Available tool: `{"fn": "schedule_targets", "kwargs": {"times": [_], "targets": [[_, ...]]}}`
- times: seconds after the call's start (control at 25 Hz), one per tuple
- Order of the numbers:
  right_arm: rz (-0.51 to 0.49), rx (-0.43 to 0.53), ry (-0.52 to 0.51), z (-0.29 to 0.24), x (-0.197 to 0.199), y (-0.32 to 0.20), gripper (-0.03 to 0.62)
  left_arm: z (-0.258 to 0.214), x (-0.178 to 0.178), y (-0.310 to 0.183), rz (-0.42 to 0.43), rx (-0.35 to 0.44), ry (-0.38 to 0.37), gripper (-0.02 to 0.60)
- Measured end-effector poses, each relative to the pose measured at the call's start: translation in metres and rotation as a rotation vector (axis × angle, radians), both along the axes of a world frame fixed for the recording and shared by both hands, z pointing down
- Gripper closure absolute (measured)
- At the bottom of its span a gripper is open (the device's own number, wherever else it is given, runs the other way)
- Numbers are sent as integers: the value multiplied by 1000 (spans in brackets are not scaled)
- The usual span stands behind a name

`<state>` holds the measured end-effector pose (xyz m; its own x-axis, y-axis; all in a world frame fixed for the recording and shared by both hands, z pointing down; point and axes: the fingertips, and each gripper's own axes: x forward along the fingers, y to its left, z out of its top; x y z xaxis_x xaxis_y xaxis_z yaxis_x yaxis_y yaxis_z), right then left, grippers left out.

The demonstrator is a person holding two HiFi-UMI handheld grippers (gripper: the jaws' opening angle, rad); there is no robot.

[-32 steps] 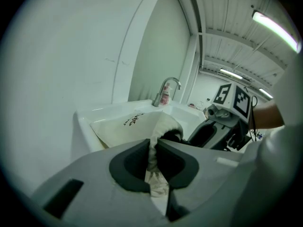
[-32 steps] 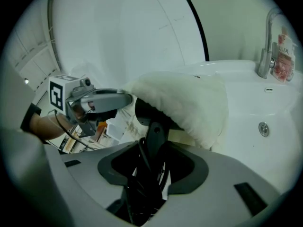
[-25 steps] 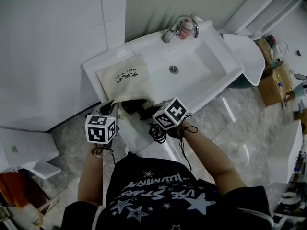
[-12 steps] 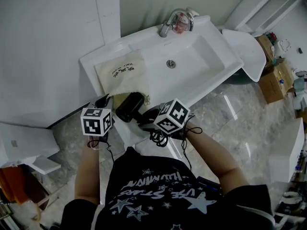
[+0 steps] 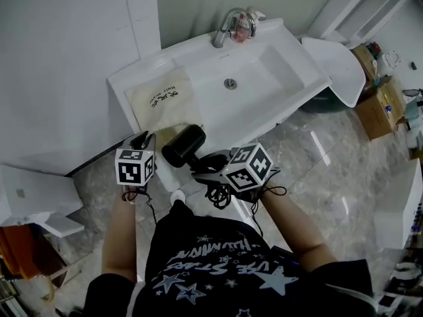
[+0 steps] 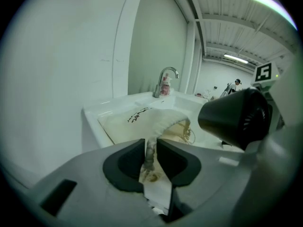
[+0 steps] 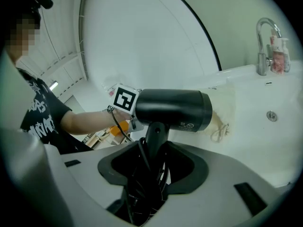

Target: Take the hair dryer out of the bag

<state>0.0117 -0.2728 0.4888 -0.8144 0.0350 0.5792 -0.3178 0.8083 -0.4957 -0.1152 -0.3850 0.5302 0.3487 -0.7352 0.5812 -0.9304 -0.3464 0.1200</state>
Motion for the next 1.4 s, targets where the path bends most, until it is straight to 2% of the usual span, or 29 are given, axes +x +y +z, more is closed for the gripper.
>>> {"fn": "schedule_targets", "kwargs": {"times": [0.12,0.24,0.36,0.6,0.8,1.0,1.16,1.24,1.4], "targets": [[66,-7,-49,-6,14,12,414,0,7,12,4,12,-38,374],[121,-9,-84,-8,30,28,415,-4,13,30,-5,30,-77,342],[147,20,-94,-9,46,48,414,-13,21,57,-26,48,-86,324],[226,55,-164,-16,70,73,414,-36,46,130,-67,115,-26,324],[312,62,-223,-13,88,82,414,-37,63,189,-103,127,31,324],[356,100,-220,-9,95,97,414,-44,71,220,-109,142,37,324],[417,78,-264,-9,100,105,414,-48,85,235,-72,146,60,325],[439,74,-271,-9,103,108,414,-48,91,243,-55,150,79,345],[488,88,-232,-3,101,118,414,-44,91,265,-24,138,119,437]]}}
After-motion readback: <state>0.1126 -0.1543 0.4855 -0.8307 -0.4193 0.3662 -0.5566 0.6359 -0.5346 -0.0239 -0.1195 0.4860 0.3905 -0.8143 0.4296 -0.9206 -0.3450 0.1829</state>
